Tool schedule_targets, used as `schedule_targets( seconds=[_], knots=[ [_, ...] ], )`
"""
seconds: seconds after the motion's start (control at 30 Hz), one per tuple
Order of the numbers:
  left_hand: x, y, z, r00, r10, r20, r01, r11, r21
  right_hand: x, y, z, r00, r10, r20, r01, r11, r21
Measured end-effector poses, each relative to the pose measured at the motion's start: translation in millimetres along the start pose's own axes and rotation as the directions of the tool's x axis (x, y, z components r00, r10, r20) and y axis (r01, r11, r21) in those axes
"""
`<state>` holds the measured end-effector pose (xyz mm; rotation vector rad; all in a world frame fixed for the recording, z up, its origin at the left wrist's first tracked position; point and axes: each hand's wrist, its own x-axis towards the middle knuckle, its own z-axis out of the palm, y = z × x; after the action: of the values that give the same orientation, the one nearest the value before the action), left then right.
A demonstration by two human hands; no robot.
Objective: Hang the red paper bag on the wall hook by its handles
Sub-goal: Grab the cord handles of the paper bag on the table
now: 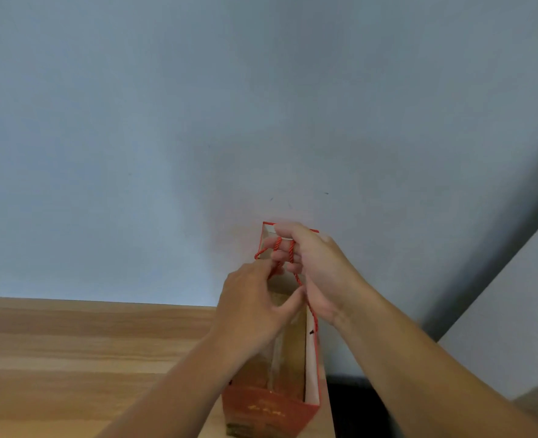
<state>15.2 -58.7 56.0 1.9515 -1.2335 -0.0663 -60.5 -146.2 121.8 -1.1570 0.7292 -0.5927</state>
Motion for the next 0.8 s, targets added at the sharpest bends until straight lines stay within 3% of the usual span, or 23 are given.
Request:
schedule_targets(
  seconds=[0.27,0.37,0.43,0.63,0.8],
  knots=[
    [-21,-5,-31,0.967,-0.221,-0.127,0.195,0.963,-0.187,-18,13,23,0.999,-0.014,0.033,0.010,0.992,0.128],
    [-33,-2,-47,0.976,-0.209,-0.055,0.193,0.958,-0.211,-29,9,30,0.992,0.028,0.127,-0.056,0.972,0.227],
    [-41,2,-50,0.980,-0.195,-0.045,0.184,0.964,-0.190,-38,10,37,0.987,0.038,0.157,-0.069,0.979,0.194],
    [-59,6,-49,0.969,-0.247,-0.027,0.240,0.958,-0.160,-48,17,37,0.996,-0.049,0.072,0.052,0.998,-0.034],
    [-64,7,-35,0.977,-0.213,0.021,0.213,0.955,-0.207,-57,18,34,0.984,0.089,0.155,-0.100,0.993,0.066]
  ],
)
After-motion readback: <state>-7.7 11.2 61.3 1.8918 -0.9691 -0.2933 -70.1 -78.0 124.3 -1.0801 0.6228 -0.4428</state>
